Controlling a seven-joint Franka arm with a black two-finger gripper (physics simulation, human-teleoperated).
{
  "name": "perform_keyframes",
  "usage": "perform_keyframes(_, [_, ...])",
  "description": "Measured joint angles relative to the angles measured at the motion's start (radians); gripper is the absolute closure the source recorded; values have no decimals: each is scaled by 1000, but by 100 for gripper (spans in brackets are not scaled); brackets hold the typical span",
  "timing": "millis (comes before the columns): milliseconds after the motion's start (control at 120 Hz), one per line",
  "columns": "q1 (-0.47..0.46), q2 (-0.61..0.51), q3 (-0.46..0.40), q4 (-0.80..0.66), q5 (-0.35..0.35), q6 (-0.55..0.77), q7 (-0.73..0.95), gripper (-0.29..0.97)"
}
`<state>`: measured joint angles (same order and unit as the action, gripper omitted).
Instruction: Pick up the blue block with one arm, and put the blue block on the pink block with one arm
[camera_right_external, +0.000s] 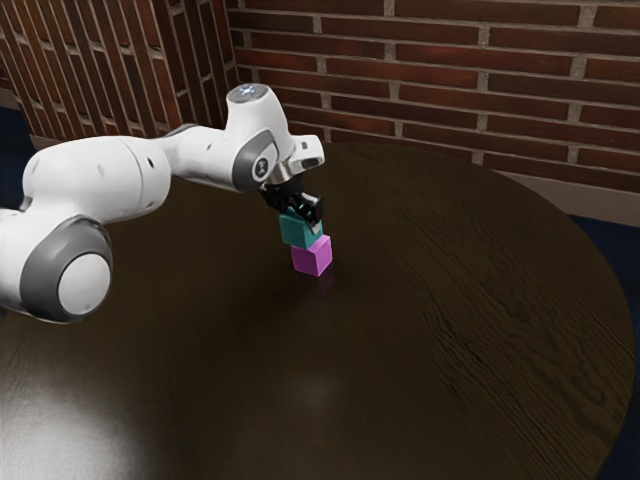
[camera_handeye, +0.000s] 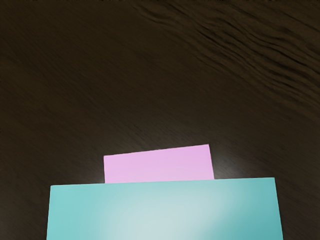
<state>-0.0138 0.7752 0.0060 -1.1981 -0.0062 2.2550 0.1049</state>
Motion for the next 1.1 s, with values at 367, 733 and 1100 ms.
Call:
perform_keyframes(367, [-8,48,3,36,-1,43,-2,36])
perform_keyframes(733, [-6,71,8,55,0,53,-3,36])
perform_keyframes(1100, [-6,91,8,69,-9,57,5,18])
